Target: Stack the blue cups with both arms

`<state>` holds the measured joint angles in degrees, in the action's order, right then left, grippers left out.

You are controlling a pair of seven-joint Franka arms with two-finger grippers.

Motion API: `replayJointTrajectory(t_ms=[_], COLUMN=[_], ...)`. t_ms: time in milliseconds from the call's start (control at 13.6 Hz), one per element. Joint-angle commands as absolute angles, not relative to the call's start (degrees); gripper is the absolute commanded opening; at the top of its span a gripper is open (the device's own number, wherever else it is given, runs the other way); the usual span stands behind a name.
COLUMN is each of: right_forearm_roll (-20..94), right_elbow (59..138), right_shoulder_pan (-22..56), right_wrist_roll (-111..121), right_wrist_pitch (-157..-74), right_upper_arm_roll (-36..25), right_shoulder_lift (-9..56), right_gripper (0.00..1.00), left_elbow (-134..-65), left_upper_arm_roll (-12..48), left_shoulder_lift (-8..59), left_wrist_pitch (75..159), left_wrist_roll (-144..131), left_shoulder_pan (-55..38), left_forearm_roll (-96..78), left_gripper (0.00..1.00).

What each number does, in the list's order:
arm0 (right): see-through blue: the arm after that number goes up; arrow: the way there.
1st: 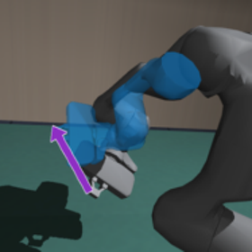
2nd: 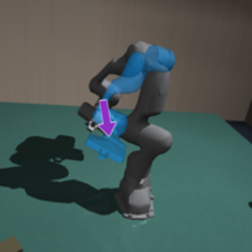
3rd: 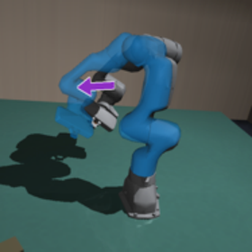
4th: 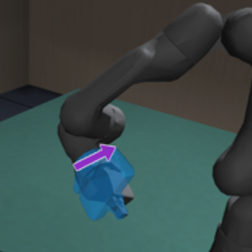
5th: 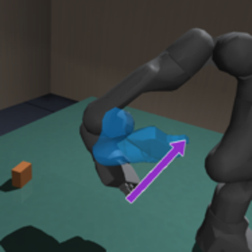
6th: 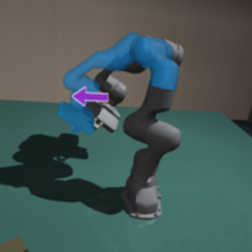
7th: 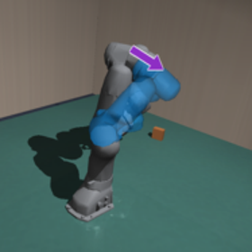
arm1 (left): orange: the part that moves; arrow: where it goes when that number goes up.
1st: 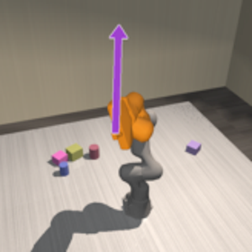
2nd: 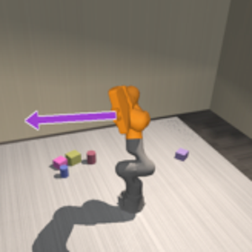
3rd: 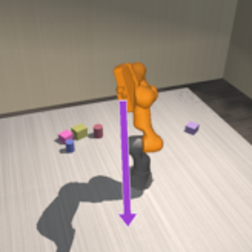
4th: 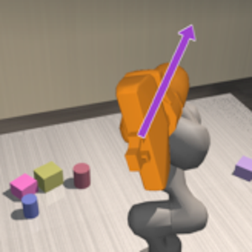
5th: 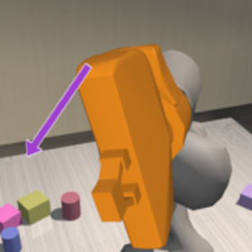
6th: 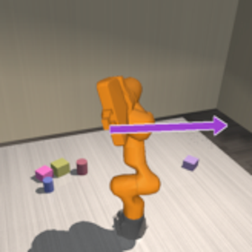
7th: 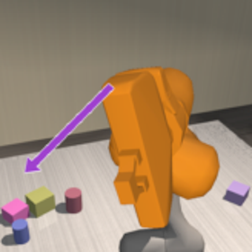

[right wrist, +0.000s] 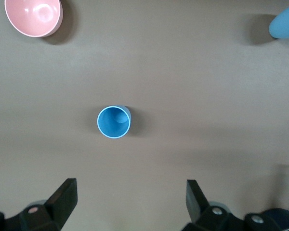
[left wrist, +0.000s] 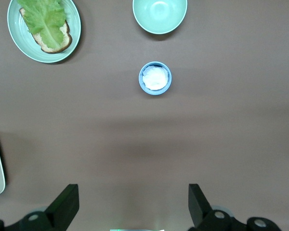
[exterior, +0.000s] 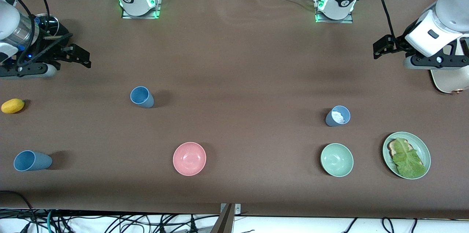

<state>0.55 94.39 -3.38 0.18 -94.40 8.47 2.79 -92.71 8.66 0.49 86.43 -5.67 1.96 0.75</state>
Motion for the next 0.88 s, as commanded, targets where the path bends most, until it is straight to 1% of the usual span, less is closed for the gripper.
replayJointTrajectory(t_ms=[0, 440, 806], right_forearm_roll=[0.3, 0.5, 0.3], right_elbow=[93.3, 93.0, 93.4], right_shoulder_pan=[-3.9, -3.9, -3.8], right_wrist_roll=[3.2, 4.4, 4.3], right_wrist_pitch=[-94.0, -93.8, -92.6], right_upper_arm_roll=[8.6, 8.6, 8.8], right_shoulder_lift=[3.8, 4.7, 4.0], right_gripper=[1.00, 1.00, 1.00], left_elbow=[-90.3, -89.8, -89.7], left_upper_arm_roll=[8.7, 8.7, 8.8], left_shoulder_lift=[1.9, 2.7, 3.4], left_wrist_pitch=[84.7, 84.5, 83.8], left_wrist_roll=[-5.4, -4.8, -4.8], left_shoulder_pan=[2.0, 2.0, 1.8], left_forearm_roll=[0.2, 0.3, 0.2], left_gripper=[1.00, 1.00, 1.00])
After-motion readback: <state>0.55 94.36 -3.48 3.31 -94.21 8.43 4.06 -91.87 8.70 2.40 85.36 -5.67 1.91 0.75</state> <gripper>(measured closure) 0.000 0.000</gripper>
